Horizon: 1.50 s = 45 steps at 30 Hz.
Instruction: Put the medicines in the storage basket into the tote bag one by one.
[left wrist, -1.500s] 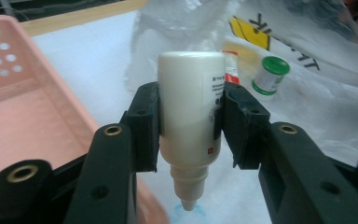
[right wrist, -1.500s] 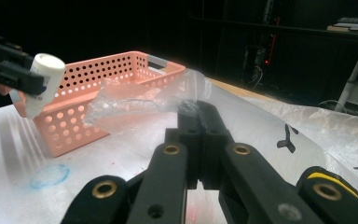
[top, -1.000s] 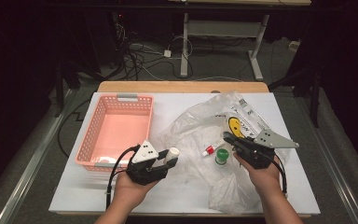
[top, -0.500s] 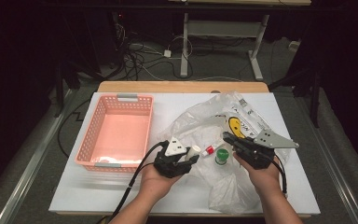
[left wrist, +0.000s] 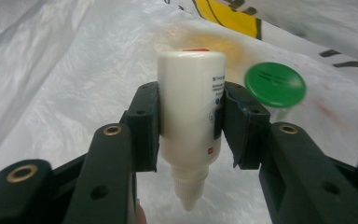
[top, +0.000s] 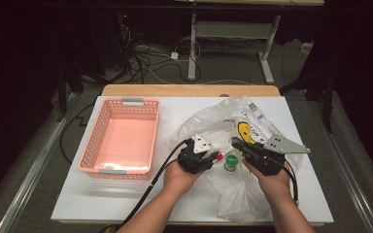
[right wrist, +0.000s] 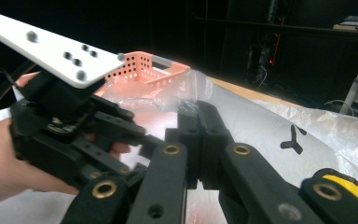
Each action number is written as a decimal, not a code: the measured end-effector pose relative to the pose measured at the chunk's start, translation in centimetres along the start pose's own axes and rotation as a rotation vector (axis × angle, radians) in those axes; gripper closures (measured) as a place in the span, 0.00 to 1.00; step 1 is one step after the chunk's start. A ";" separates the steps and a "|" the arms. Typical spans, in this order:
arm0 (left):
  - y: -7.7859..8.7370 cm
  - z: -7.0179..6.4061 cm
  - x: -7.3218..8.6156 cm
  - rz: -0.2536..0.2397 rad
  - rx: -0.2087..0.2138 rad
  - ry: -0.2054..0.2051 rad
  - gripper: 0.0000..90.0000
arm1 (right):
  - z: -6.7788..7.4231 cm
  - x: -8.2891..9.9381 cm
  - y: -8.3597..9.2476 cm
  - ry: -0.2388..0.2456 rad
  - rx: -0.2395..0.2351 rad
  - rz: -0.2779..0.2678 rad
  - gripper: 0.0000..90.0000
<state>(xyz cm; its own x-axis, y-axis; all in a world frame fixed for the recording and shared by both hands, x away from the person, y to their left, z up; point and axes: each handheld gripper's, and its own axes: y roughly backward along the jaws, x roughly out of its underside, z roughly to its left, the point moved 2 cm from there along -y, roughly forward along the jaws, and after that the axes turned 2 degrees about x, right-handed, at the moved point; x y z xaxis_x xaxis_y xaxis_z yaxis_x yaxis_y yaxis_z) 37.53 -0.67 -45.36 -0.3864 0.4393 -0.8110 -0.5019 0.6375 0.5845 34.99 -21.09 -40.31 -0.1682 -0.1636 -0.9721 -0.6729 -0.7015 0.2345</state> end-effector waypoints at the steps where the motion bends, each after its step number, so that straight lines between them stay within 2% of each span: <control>1: -0.3 0.1 -0.2 -0.005 -0.006 -0.002 0.64 | 0.0 0.0 0.0 -0.001 0.001 0.000 1.00; 4: -1.1 0.4 -0.5 -0.016 -0.024 0.002 0.64 | -0.2 0.0 0.0 -0.001 0.001 -0.001 1.00; 13: -3.6 1.0 -0.5 -0.016 -0.015 0.032 0.64 | -0.3 0.2 -0.2 -0.008 -0.003 0.003 1.00; 23: -4.7 1.7 -0.2 -0.030 -0.006 0.071 0.63 | -0.4 0.4 -0.2 -0.016 0.001 0.010 1.00; 29: -3.5 1.2 -0.6 -0.040 -0.006 0.051 0.49 | -0.5 0.4 -0.2 -0.016 0.003 0.010 1.00; 34: -1.6 0.3 -0.1 -0.049 0.010 0.028 0.45 | -0.4 0.4 -0.2 -0.013 0.003 0.009 1.00; 38: 0.2 -0.3 0.6 -0.066 0.031 0.023 0.45 | -0.4 0.3 -0.1 -0.007 0.005 0.009 1.00; 41: 1.5 -1.0 1.4 -0.051 0.050 -0.004 0.43 | -0.4 0.3 0.0 -0.008 0.008 0.007 1.00; 45: 3.2 -1.3 3.0 -0.031 0.076 0.016 0.40 | -0.4 0.2 0.1 -0.011 0.012 0.007 1.00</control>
<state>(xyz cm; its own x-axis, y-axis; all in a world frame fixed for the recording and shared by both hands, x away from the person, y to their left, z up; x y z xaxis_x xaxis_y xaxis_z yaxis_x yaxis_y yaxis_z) 33.70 1.86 -45.89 -0.3843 0.4091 -0.8276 -0.4538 0.6969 0.5553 35.19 -21.51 -40.52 -0.1807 -0.1606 -0.9703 -0.6806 -0.6918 0.2413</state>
